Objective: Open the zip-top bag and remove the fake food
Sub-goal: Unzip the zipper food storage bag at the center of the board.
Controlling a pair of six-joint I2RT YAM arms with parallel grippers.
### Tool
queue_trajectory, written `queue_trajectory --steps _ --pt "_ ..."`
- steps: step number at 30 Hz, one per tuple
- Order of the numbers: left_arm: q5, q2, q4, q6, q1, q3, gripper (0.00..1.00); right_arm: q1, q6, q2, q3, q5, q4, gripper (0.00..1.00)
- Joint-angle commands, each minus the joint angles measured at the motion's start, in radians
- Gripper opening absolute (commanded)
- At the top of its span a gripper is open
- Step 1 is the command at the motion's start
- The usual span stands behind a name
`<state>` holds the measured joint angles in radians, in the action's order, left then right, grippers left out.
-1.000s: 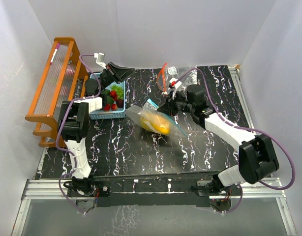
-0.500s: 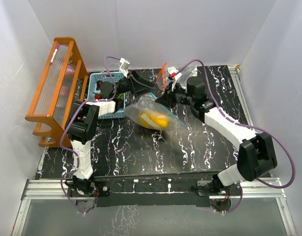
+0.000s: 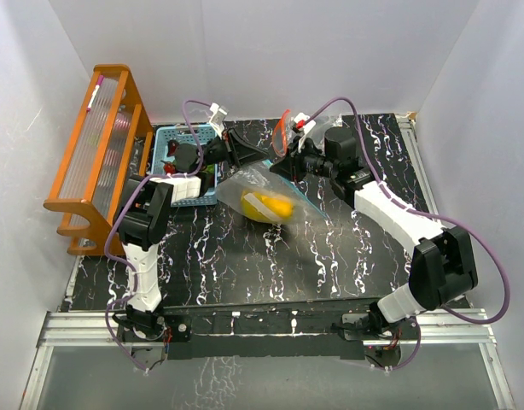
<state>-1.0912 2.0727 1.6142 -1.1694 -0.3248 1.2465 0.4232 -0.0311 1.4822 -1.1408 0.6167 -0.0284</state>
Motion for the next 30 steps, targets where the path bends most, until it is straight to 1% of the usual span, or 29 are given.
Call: queue_trajectory --steps 1,8,19,25,30 --pt "0.044 -0.022 0.176 0.025 0.010 -0.020 0.00 -0.007 0.006 -0.015 -0.030 0.001 -0.056 0.08" --pt "0.100 -0.021 0.142 0.031 0.098 0.000 0.00 -0.023 0.009 -0.074 0.032 0.010 -0.041 0.08" --pt "0.145 -0.010 0.071 0.042 0.144 0.074 0.00 -0.029 0.011 -0.149 0.163 -0.007 -0.010 0.08" --pt "0.162 0.010 0.123 -0.021 0.183 0.096 0.00 -0.030 0.007 -0.200 0.220 -0.025 0.034 0.08" --pt "0.169 0.013 0.117 -0.026 0.225 0.121 0.00 -0.032 0.007 -0.275 0.291 -0.068 0.082 0.08"
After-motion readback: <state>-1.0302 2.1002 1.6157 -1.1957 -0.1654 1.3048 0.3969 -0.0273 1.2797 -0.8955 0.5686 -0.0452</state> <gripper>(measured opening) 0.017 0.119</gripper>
